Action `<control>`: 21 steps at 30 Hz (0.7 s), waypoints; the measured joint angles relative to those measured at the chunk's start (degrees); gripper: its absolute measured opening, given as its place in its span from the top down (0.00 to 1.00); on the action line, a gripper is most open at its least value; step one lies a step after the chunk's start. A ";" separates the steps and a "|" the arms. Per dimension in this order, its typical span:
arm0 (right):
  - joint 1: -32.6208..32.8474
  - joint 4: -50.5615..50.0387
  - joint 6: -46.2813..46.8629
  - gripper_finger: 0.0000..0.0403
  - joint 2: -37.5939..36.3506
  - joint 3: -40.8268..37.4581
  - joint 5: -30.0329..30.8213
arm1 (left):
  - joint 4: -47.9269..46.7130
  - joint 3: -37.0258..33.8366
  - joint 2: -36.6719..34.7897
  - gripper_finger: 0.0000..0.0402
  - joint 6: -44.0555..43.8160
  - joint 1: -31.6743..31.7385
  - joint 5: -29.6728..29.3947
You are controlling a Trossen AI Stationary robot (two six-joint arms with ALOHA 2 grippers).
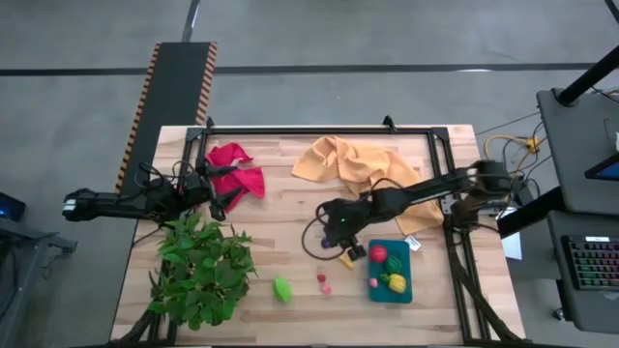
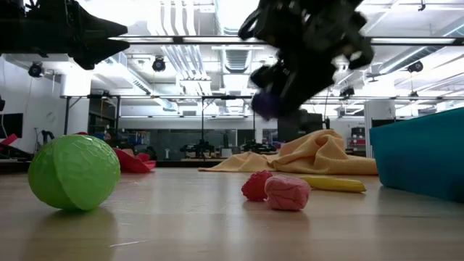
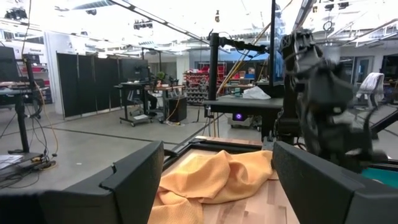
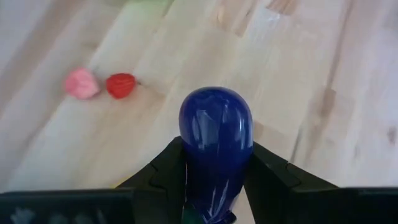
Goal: Pick and placing Produce into tupperware
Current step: Put the purple eggplant into the blue bin
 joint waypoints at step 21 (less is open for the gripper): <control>0.38 -9.56 25.85 0.70 -39.25 -21.33 3.18 | 0.10 0.00 0.00 0.28 -0.02 -0.02 0.01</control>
